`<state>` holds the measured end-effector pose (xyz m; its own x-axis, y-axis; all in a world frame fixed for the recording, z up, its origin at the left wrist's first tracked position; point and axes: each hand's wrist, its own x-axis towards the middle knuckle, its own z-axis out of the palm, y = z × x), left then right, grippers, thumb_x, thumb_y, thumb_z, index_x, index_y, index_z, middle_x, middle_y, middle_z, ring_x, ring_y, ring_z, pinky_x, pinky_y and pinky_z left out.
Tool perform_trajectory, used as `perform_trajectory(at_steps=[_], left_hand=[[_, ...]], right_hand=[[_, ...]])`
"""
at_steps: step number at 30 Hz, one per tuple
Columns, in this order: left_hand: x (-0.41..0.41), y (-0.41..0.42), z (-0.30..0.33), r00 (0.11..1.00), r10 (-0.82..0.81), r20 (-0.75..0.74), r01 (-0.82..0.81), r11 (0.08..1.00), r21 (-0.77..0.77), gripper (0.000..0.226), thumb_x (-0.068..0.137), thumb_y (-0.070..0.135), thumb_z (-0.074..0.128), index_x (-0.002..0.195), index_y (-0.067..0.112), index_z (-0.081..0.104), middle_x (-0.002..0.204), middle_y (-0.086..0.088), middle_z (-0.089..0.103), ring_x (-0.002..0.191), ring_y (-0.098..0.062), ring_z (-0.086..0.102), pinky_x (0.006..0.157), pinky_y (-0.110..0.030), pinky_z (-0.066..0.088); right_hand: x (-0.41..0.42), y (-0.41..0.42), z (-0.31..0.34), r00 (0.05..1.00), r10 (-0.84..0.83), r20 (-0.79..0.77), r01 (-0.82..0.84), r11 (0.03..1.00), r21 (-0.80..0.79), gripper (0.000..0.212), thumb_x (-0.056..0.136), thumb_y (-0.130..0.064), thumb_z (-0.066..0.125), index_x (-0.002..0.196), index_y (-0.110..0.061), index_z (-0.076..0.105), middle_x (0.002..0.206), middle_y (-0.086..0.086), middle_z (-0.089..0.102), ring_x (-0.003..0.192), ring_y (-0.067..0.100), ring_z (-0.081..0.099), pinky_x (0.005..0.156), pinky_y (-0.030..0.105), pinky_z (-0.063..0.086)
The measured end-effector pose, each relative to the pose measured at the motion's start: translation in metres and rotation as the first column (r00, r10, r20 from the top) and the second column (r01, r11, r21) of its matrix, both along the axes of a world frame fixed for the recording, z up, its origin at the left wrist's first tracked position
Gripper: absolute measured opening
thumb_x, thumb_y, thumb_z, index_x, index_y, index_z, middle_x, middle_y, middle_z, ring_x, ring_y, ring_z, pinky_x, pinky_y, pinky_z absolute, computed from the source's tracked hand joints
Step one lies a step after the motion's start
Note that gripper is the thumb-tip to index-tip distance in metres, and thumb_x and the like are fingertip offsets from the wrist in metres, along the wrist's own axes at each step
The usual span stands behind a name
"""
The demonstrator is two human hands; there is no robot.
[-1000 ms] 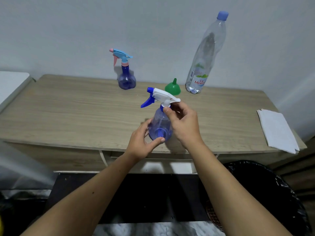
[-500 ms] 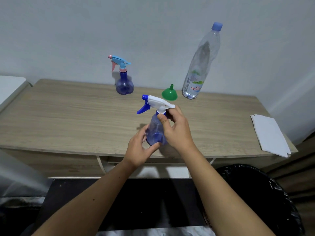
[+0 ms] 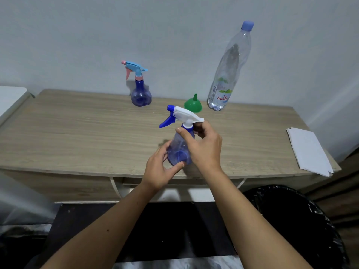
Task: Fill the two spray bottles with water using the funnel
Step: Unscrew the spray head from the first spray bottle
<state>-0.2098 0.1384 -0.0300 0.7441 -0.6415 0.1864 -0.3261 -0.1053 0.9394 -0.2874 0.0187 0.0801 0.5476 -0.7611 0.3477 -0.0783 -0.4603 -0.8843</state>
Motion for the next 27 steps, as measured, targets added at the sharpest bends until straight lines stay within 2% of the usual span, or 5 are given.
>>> perform_trajectory(at_steps=[7, 11, 17, 23, 27], left_hand=[[0.004, 0.001, 0.002, 1.0, -0.028, 0.013, 0.028, 0.999, -0.018, 0.077, 0.083, 0.036, 0.093, 0.151, 0.017, 0.06, 0.143, 0.004, 0.071, 0.132, -0.01, 0.069, 0.112, -0.047, 0.057], [0.006, 0.002, 0.004, 0.996, -0.081, -0.026, 0.08, 0.997, -0.018, 0.078, 0.084, 0.034, 0.094, 0.152, 0.021, 0.059, 0.14, 0.003, 0.073, 0.13, -0.019, 0.071, 0.115, -0.052, 0.055], [0.004, 0.003, 0.005, 0.998, -0.064, -0.026, 0.064, 0.998, -0.008, 0.076, 0.082, 0.035, 0.094, 0.15, 0.026, 0.06, 0.139, 0.007, 0.073, 0.129, -0.014, 0.071, 0.112, -0.05, 0.057], [0.006, 0.002, 0.001, 0.995, -0.084, -0.048, 0.085, 0.996, 0.005, 0.079, 0.083, 0.033, 0.095, 0.152, 0.021, 0.059, 0.141, 0.004, 0.073, 0.132, -0.019, 0.07, 0.116, -0.052, 0.054], [0.007, 0.002, -0.001, 0.997, -0.074, -0.025, 0.075, 0.997, 0.011, 0.078, 0.085, 0.028, 0.095, 0.153, 0.021, 0.058, 0.143, 0.004, 0.071, 0.133, -0.018, 0.069, 0.115, -0.051, 0.054]], right_hand=[[-0.006, -0.011, 0.003, 0.99, 0.131, -0.059, -0.136, 0.986, -0.101, 0.011, 0.09, -0.023, 0.078, 0.096, -0.014, 0.075, 0.088, 0.001, 0.075, 0.087, 0.019, 0.072, 0.086, 0.035, 0.059], [-0.012, -0.022, 0.009, 0.951, 0.267, -0.158, -0.287, 0.95, -0.119, 0.022, 0.095, -0.018, 0.063, 0.112, -0.011, 0.075, 0.104, 0.004, 0.077, 0.1, 0.021, 0.072, 0.095, 0.043, 0.057], [-0.009, -0.012, 0.008, 0.988, 0.156, -0.015, -0.156, 0.988, 0.006, 0.035, 0.079, -0.019, 0.089, 0.107, -0.014, 0.068, 0.106, 0.003, 0.071, 0.094, 0.015, 0.071, 0.087, 0.026, 0.058], [-0.016, -0.018, 0.004, 0.969, 0.242, -0.05, -0.242, 0.97, 0.001, 0.03, 0.092, -0.004, 0.066, 0.119, -0.015, 0.073, 0.109, -0.004, 0.076, 0.103, 0.014, 0.072, 0.096, 0.036, 0.058], [-0.013, -0.006, 0.008, 0.986, 0.166, 0.029, -0.167, 0.985, 0.04, 0.042, 0.079, -0.02, 0.086, 0.117, -0.021, 0.068, 0.114, -0.001, 0.073, 0.105, 0.012, 0.071, 0.095, 0.029, 0.058]])
